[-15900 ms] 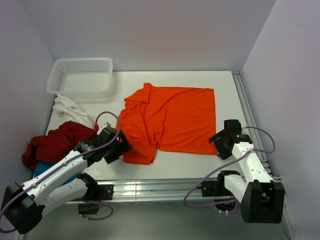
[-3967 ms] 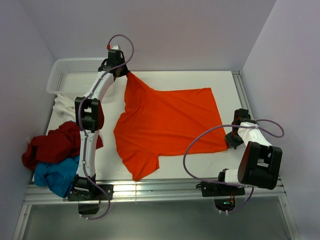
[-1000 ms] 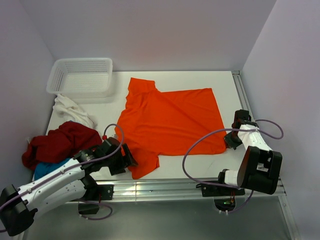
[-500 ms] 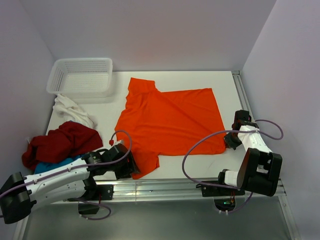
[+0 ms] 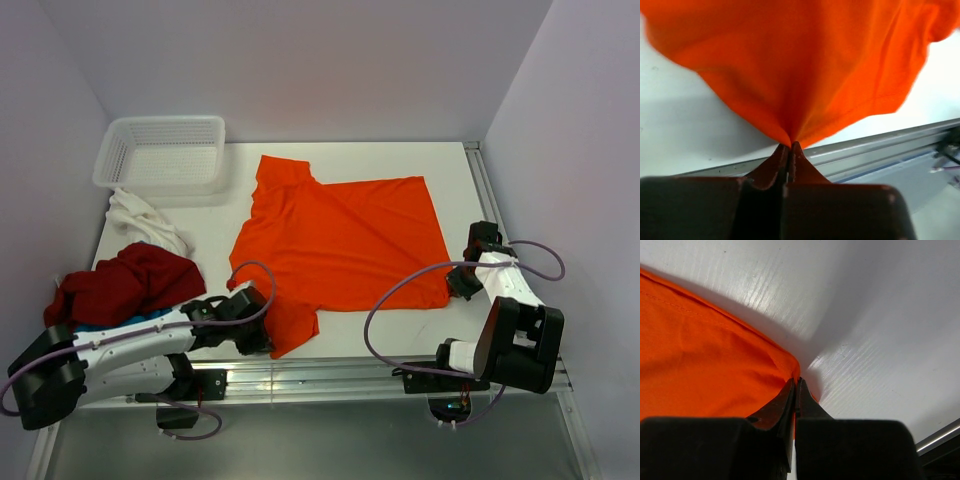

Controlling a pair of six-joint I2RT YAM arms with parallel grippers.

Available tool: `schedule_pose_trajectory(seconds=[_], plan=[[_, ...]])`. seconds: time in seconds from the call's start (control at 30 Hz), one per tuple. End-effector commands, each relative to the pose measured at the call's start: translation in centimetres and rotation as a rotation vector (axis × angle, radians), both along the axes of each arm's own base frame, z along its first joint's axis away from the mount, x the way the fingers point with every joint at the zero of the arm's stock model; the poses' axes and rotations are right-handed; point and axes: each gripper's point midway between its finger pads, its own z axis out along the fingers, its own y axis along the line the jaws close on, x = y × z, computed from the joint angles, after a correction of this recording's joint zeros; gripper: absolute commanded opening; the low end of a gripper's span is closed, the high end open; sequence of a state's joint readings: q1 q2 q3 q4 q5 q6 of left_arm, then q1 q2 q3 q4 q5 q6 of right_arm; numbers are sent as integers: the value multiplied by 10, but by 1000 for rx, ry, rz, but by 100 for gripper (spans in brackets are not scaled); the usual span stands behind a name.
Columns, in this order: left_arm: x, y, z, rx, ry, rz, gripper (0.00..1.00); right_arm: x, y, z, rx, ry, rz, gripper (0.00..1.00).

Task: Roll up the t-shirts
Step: Flatten the tshirt

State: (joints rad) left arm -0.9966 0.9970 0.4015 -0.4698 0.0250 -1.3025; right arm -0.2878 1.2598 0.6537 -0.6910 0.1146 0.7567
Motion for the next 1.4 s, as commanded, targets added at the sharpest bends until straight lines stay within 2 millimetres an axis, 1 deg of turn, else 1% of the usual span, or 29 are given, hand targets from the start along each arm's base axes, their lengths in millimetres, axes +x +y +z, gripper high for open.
schedule_pose_trajectory(seconds=[0.0,0.13,0.2,0.23,0.27,0.3,0.33,0.37,0.4,0.43,0.47,0.5,0.53,0.57,0.6,0.63,0.67,0.77,0.83,0.97,1.0,1.03,1.1,1.13,1.17,1.2,1.27,1.3,1.37], plan=[[10,-23,14,-34,-48,-82,0,5,-1,7,-7,-22,9,0],[14,-33,39,-23,-71,-163,0,11,-1,18,-3,-39,3,0],[23,-38,68,3,-114,-209,0,10,1,24,10,-24,-10,0],[27,-40,80,10,-127,-222,0,20,-1,36,11,-50,-12,0],[42,-55,111,-20,-174,-224,0,23,0,42,20,-60,-17,0],[43,-49,119,22,-169,-246,0,24,1,47,27,-55,-20,0],[53,-52,134,26,-201,-239,0,38,0,63,32,-103,-20,0],[66,-63,167,-8,-255,-245,0,44,1,72,38,-128,-24,0],[72,-59,179,11,-271,-233,0,49,1,81,43,-145,-23,0],[83,-58,192,19,-305,-209,0,64,0,102,48,-207,-20,0],[102,-59,223,-16,-360,-169,0,72,2,112,56,-236,-20,0],[112,-57,237,-20,-393,-158,0,78,1,121,58,-257,-21,0],[121,-52,248,-20,-414,-135,0,92,2,143,69,-320,-11,0],[141,-44,273,-37,-472,-76,0,98,6,153,91,-350,-5,0],[150,-37,283,-32,-500,-60,0,102,6,161,96,-359,-8,0],[158,-29,293,-30,-524,-30,0,112,4,183,88,-414,-9,0],[175,-14,312,-30,-570,36,0,117,3,192,92,-440,-19,0],[200,13,344,-23,-661,117,0,133,1,232,81,-562,-35,0],[211,26,357,-4,-706,137,0,147,-1,263,77,-662,-40,0],[238,58,401,28,-840,197,0,172,6,323,133,-853,-39,0],[242,61,412,22,-869,199,0,178,8,352,138,-940,-19,0],[243,65,431,4,-917,207,0,182,9,369,143,-994,-12,0],[257,80,445,28,-957,255,0,187,12,418,143,-1160,13,0],[256,81,464,6,-998,268,0,187,13,435,140,-1214,21,0],[263,76,466,-12,-999,269,0,186,14,451,145,-1265,19,0],[266,74,477,-36,-1025,273,0,183,15,479,134,-1348,35,0],[269,70,497,-95,-1068,275,0,178,20,509,144,-1434,61,0],[270,71,509,-120,-1102,281,0,170,23,536,131,-1509,87,0],[261,78,531,-149,-1163,302,0,161,29,557,150,-1560,99,0]])
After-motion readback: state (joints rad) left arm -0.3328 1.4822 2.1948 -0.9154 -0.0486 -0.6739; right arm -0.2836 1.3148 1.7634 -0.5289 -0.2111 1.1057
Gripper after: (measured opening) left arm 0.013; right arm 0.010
